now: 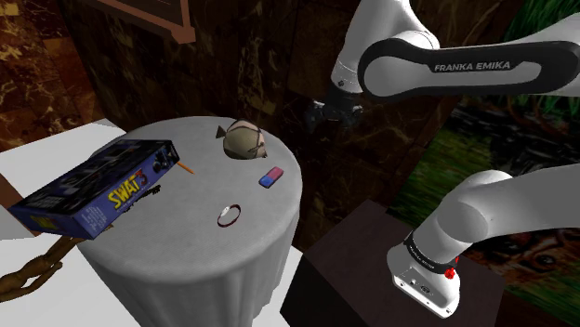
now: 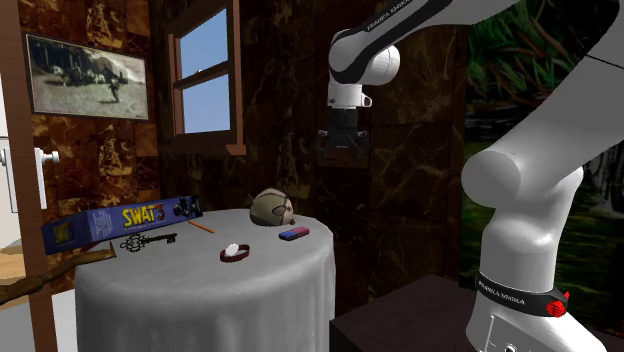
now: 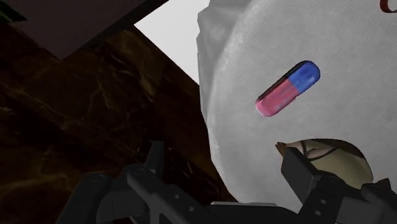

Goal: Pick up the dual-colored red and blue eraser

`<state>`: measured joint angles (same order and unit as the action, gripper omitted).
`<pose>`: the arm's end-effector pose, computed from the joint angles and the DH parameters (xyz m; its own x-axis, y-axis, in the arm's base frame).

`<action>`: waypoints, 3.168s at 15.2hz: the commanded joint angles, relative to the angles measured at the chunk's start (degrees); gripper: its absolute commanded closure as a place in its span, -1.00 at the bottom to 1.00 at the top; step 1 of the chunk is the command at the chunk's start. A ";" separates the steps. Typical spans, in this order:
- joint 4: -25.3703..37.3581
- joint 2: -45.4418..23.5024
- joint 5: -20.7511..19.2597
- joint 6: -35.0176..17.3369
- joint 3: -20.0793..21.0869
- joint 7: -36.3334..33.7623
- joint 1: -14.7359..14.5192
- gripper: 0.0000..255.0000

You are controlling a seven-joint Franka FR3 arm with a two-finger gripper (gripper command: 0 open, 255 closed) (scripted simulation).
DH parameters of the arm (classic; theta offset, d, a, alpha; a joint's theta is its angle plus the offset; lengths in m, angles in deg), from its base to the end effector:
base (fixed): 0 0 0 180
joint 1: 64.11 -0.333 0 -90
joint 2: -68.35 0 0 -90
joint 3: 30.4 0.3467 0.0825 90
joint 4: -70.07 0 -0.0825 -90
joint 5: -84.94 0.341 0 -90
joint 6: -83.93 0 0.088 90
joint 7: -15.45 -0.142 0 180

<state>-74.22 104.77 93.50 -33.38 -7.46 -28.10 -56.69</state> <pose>0.3110 0.1142 0.4901 0.8099 -0.5642 0.1606 -0.5682 -0.8225 -0.0246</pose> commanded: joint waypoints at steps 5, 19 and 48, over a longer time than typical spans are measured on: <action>0.42 -10.90 2.92 -9.70 8.71 -18.42 4.12 -1.00; 7.35 -40.40 -13.12 -28.04 19.66 -57.44 12.42 -1.00; 9.89 -32.68 -4.71 -19.84 20.02 -51.41 12.73 1.00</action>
<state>-64.40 71.05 87.74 -54.10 12.61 -80.19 -43.88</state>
